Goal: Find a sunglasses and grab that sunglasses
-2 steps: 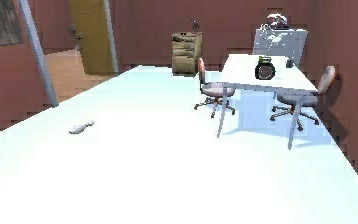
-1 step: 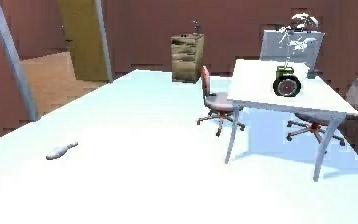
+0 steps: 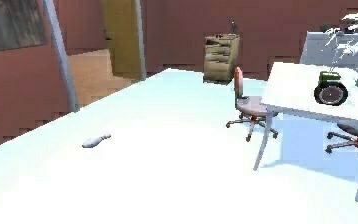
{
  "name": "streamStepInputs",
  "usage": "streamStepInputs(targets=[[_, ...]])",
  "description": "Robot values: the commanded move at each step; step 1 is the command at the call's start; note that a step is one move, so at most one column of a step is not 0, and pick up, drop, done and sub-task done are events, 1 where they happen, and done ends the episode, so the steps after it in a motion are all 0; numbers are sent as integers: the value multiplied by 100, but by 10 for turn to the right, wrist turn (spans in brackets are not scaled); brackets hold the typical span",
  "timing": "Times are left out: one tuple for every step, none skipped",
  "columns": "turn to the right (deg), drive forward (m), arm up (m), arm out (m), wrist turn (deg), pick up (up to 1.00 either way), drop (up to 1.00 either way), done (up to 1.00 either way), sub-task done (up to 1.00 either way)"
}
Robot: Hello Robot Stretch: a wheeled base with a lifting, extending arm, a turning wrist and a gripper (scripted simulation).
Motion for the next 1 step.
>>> streamStepInputs(targets=[[0,100,0,0,0,0,0,0,0]])
